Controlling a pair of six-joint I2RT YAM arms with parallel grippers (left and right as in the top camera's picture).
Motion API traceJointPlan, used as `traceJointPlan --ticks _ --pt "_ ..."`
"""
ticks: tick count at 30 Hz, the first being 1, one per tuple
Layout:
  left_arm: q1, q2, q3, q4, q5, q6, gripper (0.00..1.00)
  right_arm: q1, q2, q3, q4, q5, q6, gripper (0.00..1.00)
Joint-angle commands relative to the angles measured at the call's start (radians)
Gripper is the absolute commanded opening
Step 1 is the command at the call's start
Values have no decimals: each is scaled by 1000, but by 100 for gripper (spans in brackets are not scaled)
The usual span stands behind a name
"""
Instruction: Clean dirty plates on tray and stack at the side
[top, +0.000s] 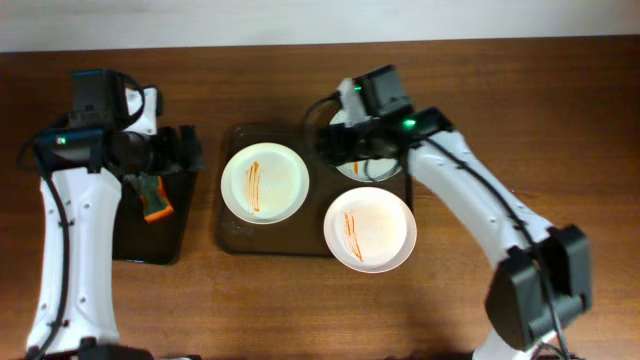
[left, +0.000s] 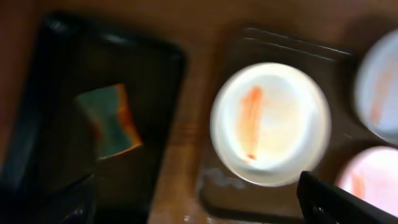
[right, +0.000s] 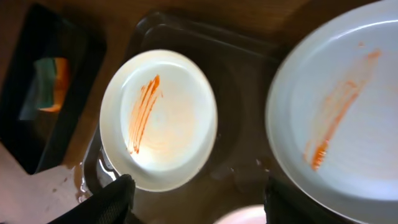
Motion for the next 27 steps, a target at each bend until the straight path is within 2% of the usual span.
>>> traceJointPlan --ticks 1,3,9,11,14,17,20,24,27 --pt "32 32 17 1 -146 -64 100 62 118 32 20 112 73 61" --pt "40 62 16 2 -173 -64 100 86 183 32 40 154 91 54" --pt "41 180 16 12 -174 -64 100 100 285 32 86 152 162 45" --pt "41 204 16 19 -268 -137 100 111 315 29 90 108 196 40" --pt "41 206 16 43 -286 -138 100 133 344 29 111 107 196 37" --pt "41 207 16 59 -305 -138 100 135 361 29 131 108 231 29" --pt "41 220 16 63 -305 -138 97 135 383 29 126 108 260 4" --pt "43 301 16 62 -316 -138 93 132 383 29 123 108 263 4" --pt "63 370 16 62 -326 -202 91 132 383 29 124 108 263 4"
